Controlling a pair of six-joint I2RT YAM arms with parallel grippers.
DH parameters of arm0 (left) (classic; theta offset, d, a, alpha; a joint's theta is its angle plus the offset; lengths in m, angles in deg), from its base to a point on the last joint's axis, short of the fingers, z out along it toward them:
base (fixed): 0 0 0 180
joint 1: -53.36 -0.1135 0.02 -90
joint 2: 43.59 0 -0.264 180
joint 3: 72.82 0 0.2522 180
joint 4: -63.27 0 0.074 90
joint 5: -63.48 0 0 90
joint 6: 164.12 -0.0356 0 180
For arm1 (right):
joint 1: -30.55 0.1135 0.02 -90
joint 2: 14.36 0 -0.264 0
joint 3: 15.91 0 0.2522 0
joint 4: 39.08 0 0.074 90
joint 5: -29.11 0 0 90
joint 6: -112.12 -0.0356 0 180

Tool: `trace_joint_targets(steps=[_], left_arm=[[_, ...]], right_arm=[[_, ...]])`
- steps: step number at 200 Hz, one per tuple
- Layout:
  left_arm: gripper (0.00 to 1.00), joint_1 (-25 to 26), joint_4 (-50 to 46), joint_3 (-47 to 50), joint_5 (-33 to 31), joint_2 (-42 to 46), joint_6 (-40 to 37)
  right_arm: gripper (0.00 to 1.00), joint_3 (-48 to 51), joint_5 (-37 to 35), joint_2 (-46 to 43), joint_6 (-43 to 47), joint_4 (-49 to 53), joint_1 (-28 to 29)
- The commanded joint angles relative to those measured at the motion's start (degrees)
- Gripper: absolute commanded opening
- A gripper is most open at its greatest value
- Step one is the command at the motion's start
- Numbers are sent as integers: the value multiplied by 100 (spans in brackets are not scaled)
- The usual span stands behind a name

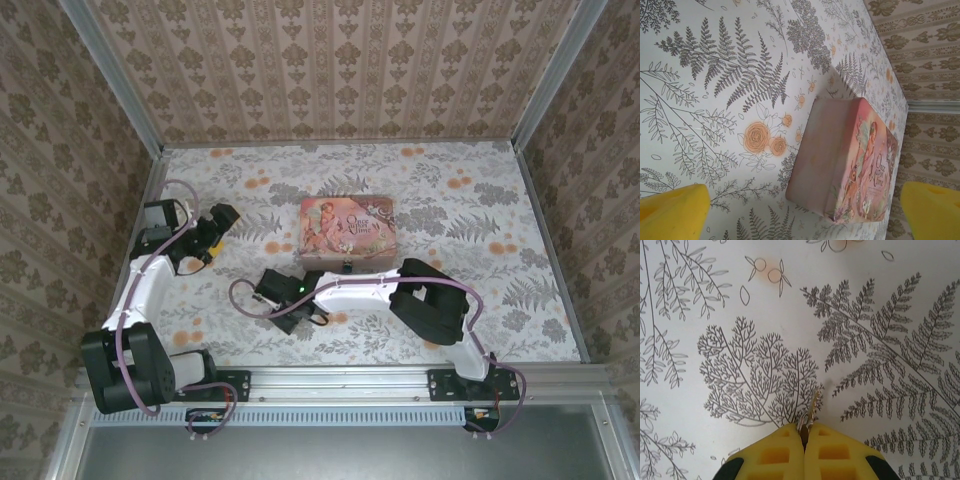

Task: Unlock a padlock with a key

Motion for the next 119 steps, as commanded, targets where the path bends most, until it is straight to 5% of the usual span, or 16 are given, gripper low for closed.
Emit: trace_joint_targets(steps=[1,45,119], left_arm=[[100,-48,47,84,173,-60,-127],[100,312,262,148,428,-52,-135],[94,2128,1662,-62,684,-494,329]], right_arm=[[0,425,282,-544,-305,-97,-166],[0,1587,1517,-1849,-1021,-1276,-936],[0,3115,3785,-3201,-2119,-3468,-2739]])
